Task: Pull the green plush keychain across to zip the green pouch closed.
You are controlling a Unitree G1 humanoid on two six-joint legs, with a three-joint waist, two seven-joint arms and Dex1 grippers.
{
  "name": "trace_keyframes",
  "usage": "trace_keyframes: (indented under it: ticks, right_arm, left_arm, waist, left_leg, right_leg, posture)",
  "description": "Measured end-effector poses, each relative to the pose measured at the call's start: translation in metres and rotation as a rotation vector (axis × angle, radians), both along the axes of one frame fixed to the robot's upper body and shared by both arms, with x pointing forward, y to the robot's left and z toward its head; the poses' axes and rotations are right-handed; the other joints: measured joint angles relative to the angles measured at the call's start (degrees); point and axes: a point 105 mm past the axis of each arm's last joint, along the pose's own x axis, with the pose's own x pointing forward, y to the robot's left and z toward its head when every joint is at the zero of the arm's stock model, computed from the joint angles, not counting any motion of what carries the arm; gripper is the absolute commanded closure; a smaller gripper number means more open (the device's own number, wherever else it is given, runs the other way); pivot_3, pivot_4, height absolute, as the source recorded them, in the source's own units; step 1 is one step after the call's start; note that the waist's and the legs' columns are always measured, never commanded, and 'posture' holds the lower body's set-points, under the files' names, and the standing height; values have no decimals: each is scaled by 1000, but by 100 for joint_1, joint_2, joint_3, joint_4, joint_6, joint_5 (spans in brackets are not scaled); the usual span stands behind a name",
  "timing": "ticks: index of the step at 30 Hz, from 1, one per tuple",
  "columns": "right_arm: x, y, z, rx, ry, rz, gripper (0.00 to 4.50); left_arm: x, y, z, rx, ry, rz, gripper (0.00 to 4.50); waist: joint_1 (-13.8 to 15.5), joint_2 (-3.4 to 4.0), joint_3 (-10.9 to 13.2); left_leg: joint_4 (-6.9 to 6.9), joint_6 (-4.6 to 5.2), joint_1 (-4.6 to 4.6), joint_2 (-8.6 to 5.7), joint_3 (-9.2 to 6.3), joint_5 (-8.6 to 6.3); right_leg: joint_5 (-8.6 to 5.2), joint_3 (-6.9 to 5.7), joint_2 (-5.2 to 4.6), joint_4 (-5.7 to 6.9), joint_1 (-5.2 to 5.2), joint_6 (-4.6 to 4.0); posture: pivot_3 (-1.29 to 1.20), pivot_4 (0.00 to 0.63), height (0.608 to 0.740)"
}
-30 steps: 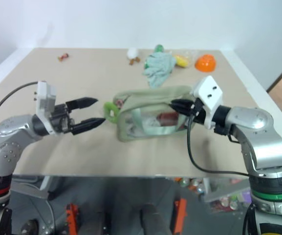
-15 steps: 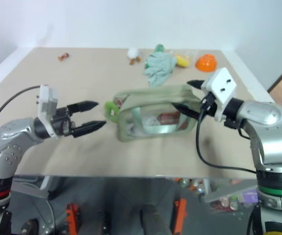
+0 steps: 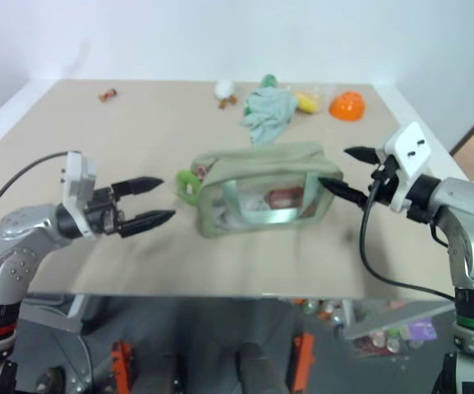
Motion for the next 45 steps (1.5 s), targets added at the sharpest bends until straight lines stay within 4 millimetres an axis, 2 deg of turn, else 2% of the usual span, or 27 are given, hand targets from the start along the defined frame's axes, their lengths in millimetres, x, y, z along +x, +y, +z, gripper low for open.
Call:
trace_keyframes:
  ticks: [3,11,19,24,27,30,33,41,45]
  right_arm:
    - [1,0,-4,9,9,3,1675]
    - [0,5,-5,6,7,38,4443]
    - [-4,10,-6,-2,8,63,4483]
    - [-6,21,-4,-5,-4,96,4483]
    - [-7,35,-6,5,11,128,4483]
    - [-13,60,-9,16,36,220,4483]
    - [-17,70,-8,20,53,258,4483]
    - [-18,73,-8,14,65,264,4483]
    - [-18,70,-9,1,65,258,4483]
  left_arm:
    - [0,1,-1,3,-1,6,0]
    - [1,2,-3,4,6,15,0]
    - [2,2,-2,4,5,29,0]
    - [4,0,5,3,-17,28,0]
    - [7,3,4,2,-14,52,0]
    - [12,11,2,16,-21,98,0]
    - [13,15,5,18,-37,118,0]
    - [16,22,6,13,-43,161,0]
    - [23,42,11,-22,-55,265,0]
  waist:
    - [0,0,0]
    - [-1,0,0]
    - [-13,0,0]
    - [-46,0,0]
    - [-63,0,0]
    - [-56,0,0]
    - [-33,0,1]
    - [-26,-1,1]
    - [-26,-1,1]
  left_leg:
    - [-1,0,0,0,0,0]
    - [0,0,1,0,-1,0]
    - [-1,0,2,1,-2,0]
    - [-1,0,5,4,-2,0]
    - [-4,0,9,13,-1,0]
    - [-5,0,9,22,-11,0]
    - [-3,0,3,20,-9,0]
    - [-3,0,-1,12,-5,-1]
    - [-4,0,0,14,-7,0]
  right_leg:
    - [0,0,1,0,-1,0]
    - [0,0,1,0,0,0]
    - [0,-1,3,0,0,0]
    - [1,0,7,1,0,-1]
    - [5,4,19,1,-1,-8]
    - [8,-2,31,2,-3,-13]
    - [7,-3,27,1,-3,-12]
    - [3,-3,14,-2,-4,-6]
    - [4,-4,17,-1,-5,-7]
  posture:
    - [0,150,739]
    - [0,150,739]
    - [0,150,739]
    - [0,150,739]
    - [0,150,739]
    - [0,150,739]
    - [0,150,739]
    - [0,150,739]
    - [0,150,739]
